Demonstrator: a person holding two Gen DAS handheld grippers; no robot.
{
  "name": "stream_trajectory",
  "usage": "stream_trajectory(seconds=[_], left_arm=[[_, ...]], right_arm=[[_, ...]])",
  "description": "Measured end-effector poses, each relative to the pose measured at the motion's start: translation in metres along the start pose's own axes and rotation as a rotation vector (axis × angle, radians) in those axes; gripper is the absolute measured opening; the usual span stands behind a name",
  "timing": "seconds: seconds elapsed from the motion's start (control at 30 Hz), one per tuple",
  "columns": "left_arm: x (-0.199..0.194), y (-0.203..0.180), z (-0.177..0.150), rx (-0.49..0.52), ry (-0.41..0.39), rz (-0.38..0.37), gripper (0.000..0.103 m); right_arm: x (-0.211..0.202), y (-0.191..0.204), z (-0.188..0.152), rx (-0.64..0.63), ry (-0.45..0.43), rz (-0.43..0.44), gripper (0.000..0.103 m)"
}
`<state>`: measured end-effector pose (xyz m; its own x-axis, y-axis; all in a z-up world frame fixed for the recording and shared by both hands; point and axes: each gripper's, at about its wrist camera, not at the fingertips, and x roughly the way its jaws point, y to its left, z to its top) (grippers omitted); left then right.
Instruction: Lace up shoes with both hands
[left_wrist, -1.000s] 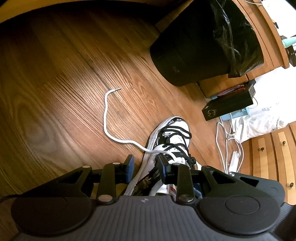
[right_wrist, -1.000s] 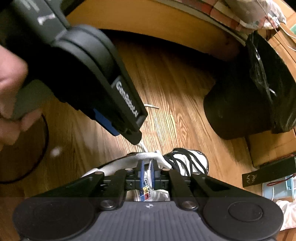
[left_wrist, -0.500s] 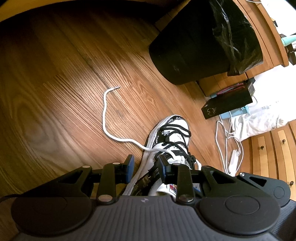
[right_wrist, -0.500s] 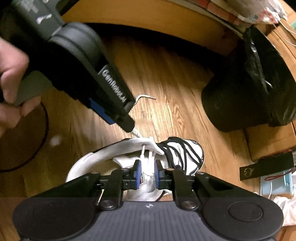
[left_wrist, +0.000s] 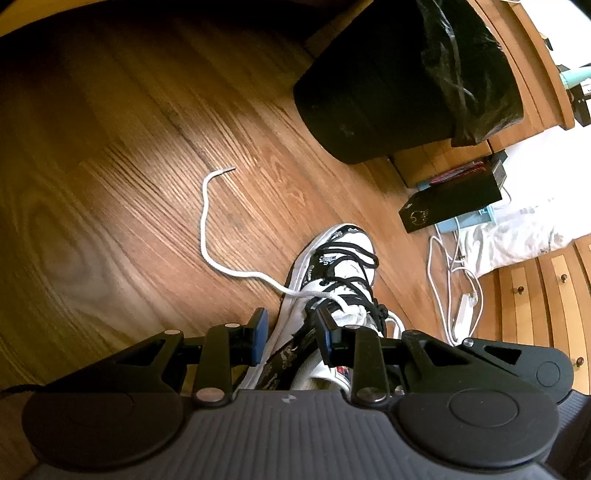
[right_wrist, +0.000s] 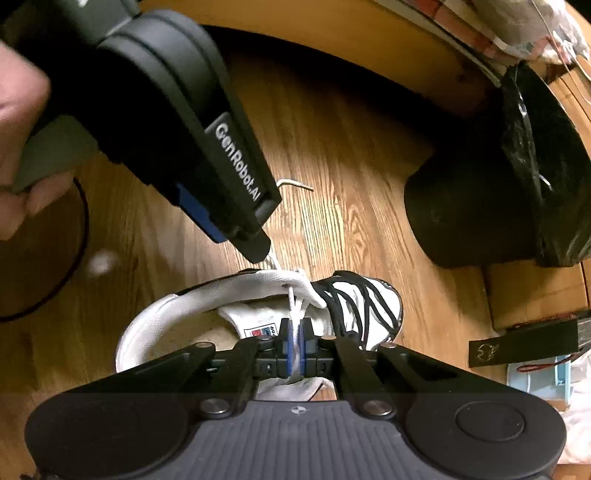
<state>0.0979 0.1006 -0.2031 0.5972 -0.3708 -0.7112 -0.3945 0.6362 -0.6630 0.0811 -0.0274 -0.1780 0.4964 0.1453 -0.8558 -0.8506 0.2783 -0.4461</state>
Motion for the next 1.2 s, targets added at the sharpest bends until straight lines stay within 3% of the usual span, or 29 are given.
stream_trajectory(seconds=[0.3, 0.5, 0.83, 0.93, 1.0, 1.2], left_arm=[[0.001, -0.003, -0.001, 0.024, 0.007, 0.005, 0.031], [0.002, -0.018, -0.006, 0.148, 0.009, 0.065, 0.031], [0.001, -0.016, -0.004, 0.14, 0.014, 0.057, 0.031], [0.001, -0.016, -0.005, 0.138, 0.013, 0.056, 0.031], [0.001, -0.016, -0.005, 0.141, 0.011, 0.058, 0.031], [-0.001, -0.018, -0.006, 0.16, 0.004, 0.061, 0.031]], right_arm=[[0.003, 0.001, 0.005, 0.001, -0.007, 0.014, 0.004], [-0.001, -0.003, 0.009, 0.032, -0.039, 0.016, 0.003], [-0.008, -0.006, 0.007, 0.082, -0.078, 0.069, 0.003], [-0.021, -0.01, 0.003, 0.113, -0.127, 0.061, 0.008], [-0.03, -0.011, 0.0, 0.119, -0.152, 0.064, 0.016], [-0.038, -0.027, -0.019, 0.194, -0.15, 0.073, 0.018]])
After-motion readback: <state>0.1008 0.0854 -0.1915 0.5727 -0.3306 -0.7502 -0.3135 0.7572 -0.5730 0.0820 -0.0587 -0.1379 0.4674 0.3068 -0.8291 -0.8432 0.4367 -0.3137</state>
